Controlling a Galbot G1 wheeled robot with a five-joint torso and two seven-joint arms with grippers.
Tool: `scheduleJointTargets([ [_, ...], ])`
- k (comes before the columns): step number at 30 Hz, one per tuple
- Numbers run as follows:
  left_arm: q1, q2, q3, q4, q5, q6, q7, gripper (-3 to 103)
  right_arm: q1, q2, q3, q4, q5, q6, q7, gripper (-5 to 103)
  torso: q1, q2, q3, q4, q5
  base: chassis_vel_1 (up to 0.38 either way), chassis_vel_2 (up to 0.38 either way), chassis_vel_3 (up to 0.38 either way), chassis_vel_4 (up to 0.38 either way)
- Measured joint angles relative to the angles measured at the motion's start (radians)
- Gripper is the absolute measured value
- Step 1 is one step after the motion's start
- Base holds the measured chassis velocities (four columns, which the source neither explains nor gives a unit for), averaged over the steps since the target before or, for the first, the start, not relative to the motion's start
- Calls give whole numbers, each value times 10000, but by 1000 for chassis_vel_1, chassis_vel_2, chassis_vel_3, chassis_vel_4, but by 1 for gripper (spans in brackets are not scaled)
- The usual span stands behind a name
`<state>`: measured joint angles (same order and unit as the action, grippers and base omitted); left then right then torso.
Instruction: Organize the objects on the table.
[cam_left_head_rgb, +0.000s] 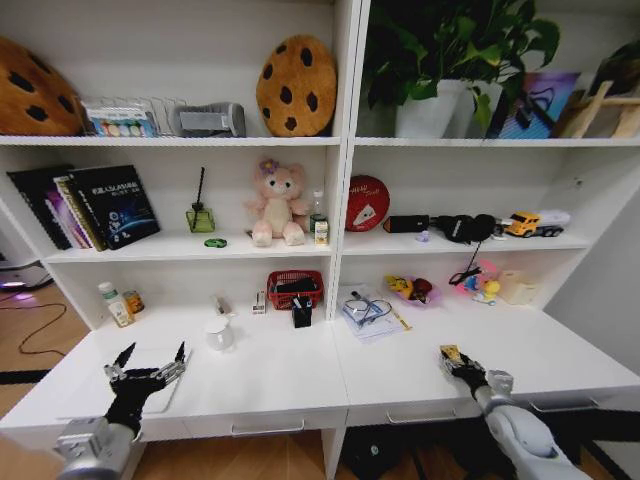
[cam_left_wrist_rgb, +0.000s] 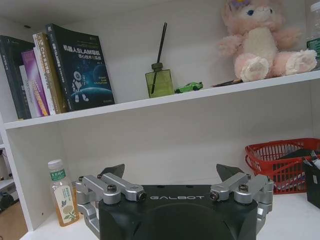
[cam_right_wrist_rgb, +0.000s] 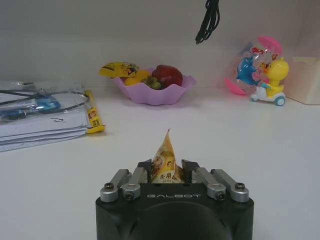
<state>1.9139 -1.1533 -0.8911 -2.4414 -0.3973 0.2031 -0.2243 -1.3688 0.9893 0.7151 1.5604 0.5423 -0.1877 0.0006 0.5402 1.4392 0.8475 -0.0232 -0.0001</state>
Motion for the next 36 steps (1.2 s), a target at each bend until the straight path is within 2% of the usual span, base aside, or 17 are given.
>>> scheduleJointTargets([
  [2, 1, 0, 0, 0, 0, 0, 0, 100, -2, 9, 0, 8, -6, 9, 0, 40, 0, 0, 0, 0, 0, 0, 0, 0, 0],
  [3, 1, 0, 0, 0, 0, 0, 0, 100, -10, 31, 0, 32, -18, 32, 3, 29, 0, 0, 0, 0, 0, 0, 0, 0, 0],
  [5, 0, 0, 0, 0, 0, 0, 0, 100, -15, 50, 0, 49, -22, 55, 13, 19, 0, 0, 0, 0, 0, 0, 0, 0, 0],
  [7, 0, 0, 0, 0, 0, 0, 0, 100, -18, 54, 4, 52, -23, 65, 19, 19, 0, 0, 0, 0, 0, 0, 0, 0, 0],
  [11, 0, 0, 0, 0, 0, 0, 0, 100, -51, 54, 47, 83, -11, 102, 29, 3, 0, 2, 0, 1, -1, 0, 0, 0, 0],
  [16, 0, 0, 0, 0, 0, 0, 0, 100, -50, 25, 79, 125, 122, 111, 30, 0, 0, 1, 0, -1, 2, 0, 0, 0, 0],
  [20, 0, 0, 0, 0, 0, 0, 0, 100, 519, -231, -33, -52, 574, 141, 118, 0, -1, 1, 0, -4, 1, 0, 0, 0, 0],
  [22, 1, 0, 0, 0, 0, 0, 0, 100, 1041, -400, -212, -305, 792, 142, 171, 0, -1, 1, 0, -4, 1, 0, 0, 0, 0],
  [25, 1, 0, 0, -1, 0, 0, 0, 100, 3369, -802, -1269, -1722, 1083, 255, 272, 0, 0, 1, 1, 3, -3, 0, 0, 0, 0],
  [26, 1, 0, 0, -1, 0, 0, 0, 100, 3369, -802, -1269, -1722, 1083, 255, 272, 0, 0, 1, 1, 3, -3, 0, 0, 0, 0],
  [28, 0, 0, 0, 0, 0, 0, 0, 100, 4530, -819, -1946, -2644, 1014, 380, 406, 0, 0, 0, 2, 2, 4, 0, 0, 0, 0],
  [30, 0, 1, 0, 0, 0, 0, 1, 100, 6500, -631, -2929, -4404, 761, 554, 420, 0, 1, 0, 2, 1, -2, 0, 0, 0, 0],
  [32, 0, 0, 0, -1, 0, 0, 1, 100, 6791, -576, -3072, -4698, 716, 582, 414, 0, 1, 0, 1, 3, -5, 0, 0, 0, 0],
  [34, 0, -1, 0, 0, 0, 0, 0, 100, 8580, 11, -3814, -6934, 261, 918, 256, 0, 1, 0, 2, 4, 0, 0, 0, 0, 0],
  [35, 0, -1, 0, 0, 0, 0, 0, 100, 8580, 11, -3814, -6934, 261, 918, 256, 0, 1, 0, 2, 4, 0, 0, 0, 0, 0],
  [36, 0, 0, -1, -1, 0, 0, 0, 100, 9272, 311, -4018, -7943, 23, 1126, 118, 0, 2, -2, 4, 4, 7, 0, 0, 0, 0],
])
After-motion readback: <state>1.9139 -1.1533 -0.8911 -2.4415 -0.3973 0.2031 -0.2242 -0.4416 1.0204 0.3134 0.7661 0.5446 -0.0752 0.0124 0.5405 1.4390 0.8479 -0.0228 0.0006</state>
